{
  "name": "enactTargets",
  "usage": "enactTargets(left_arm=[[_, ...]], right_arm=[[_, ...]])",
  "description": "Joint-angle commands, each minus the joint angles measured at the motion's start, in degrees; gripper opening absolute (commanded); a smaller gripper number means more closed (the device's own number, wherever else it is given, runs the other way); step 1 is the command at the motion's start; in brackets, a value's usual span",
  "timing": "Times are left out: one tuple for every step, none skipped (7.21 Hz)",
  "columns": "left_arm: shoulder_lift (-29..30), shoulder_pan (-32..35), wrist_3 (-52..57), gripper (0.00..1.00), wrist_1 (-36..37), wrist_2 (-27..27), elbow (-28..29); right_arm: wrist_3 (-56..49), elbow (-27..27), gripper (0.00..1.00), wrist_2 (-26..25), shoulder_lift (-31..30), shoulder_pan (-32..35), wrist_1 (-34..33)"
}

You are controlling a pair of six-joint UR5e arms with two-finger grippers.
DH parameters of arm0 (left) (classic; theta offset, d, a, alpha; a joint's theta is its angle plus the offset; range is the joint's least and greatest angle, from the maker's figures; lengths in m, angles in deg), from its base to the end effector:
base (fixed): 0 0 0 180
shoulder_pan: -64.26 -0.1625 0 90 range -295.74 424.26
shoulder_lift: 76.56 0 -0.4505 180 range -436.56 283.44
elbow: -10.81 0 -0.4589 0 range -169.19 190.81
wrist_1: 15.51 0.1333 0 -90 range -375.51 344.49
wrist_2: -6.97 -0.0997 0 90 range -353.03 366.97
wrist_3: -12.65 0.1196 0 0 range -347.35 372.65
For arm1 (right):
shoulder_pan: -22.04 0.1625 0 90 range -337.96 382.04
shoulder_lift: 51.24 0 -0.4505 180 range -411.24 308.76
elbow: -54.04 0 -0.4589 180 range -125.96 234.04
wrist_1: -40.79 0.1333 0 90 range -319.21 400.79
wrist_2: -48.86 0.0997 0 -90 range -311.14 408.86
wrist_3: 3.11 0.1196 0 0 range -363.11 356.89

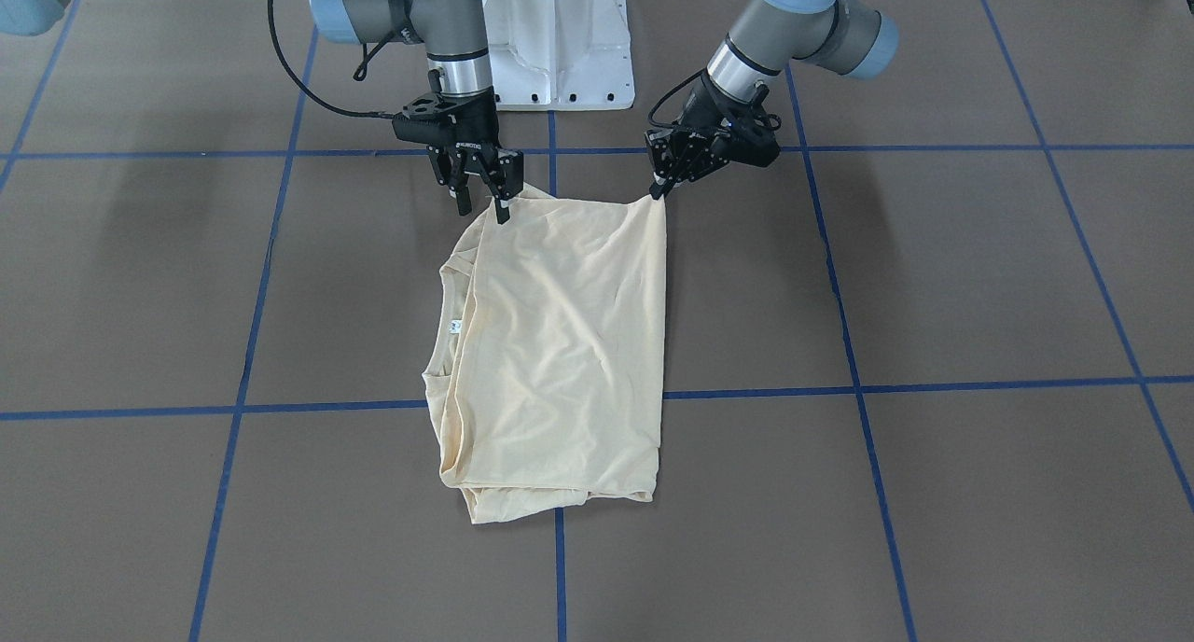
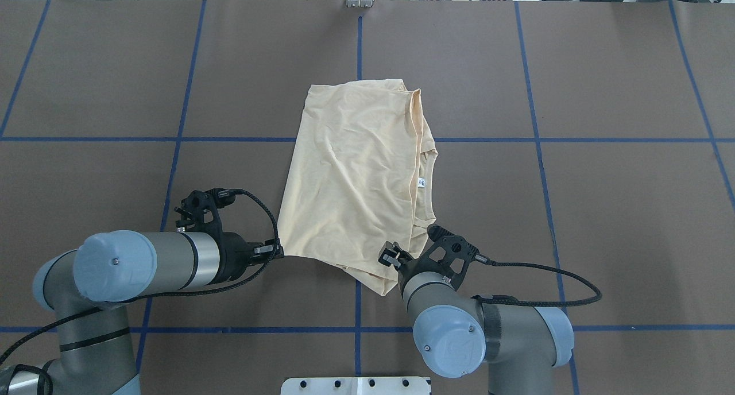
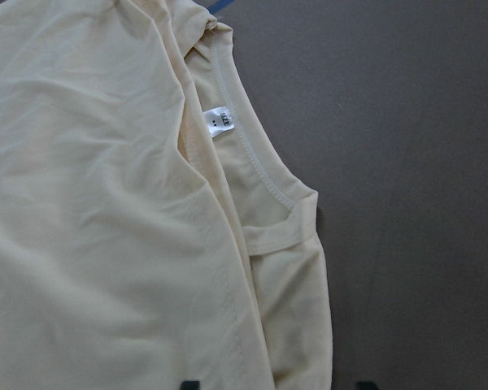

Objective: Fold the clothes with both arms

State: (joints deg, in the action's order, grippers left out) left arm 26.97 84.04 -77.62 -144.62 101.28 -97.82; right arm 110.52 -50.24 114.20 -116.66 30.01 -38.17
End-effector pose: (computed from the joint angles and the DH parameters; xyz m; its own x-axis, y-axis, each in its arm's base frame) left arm 0.5591 -0.3332 0.3001 0.3009 -0.1132 -0.9469 0.2719 0.9619 -0.0286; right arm -0.6600 -0.2774 0.2780 0.4072 0.4248 0.8085 -0.6607 0.7482 -0.0604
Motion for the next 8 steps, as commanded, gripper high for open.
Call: enactTargets(left_arm=[[0.0,0.0,0.0,0.00,0.0,0.0,0.0],[0.0,0.0,0.0,0.00,0.0,0.0,0.0],[0.0,0.0,0.0,0.00,0.0,0.0,0.0],[0.1,0.0,0.0,0.00,0.0,0.0,0.0],[0.1,0.0,0.0,0.00,0.0,0.1,0.0],[0.1,0.0,0.0,0.00,0.0,0.1,0.0],[0.2,0.0,0.0,0.00,0.0,0.2,0.0],[0.2,0.0,0.0,0.00,0.0,0.2,0.0]], right_arm=[[0.0,1.2,0.66,-0.1,0.3,-0.1,-0.2],[0.0,1.6,0.66,-0.2,0.3,-0.1,-0.1],[0.1,1.6,0.58,-0.2,0.7,0.0,-0.1],[0.1,1.6,0.48,-0.2,1.0,0.0,0.0],[0.2,1.6,0.42,-0.3,1.1,0.0,0.0],[0.1,1.6,0.40,-0.3,1.1,0.0,0.1],[0.2,1.6,0.38,-0.6,1.3,0.0,0.1],[0.1,1.6,0.38,-0.7,1.3,0.0,0.1]])
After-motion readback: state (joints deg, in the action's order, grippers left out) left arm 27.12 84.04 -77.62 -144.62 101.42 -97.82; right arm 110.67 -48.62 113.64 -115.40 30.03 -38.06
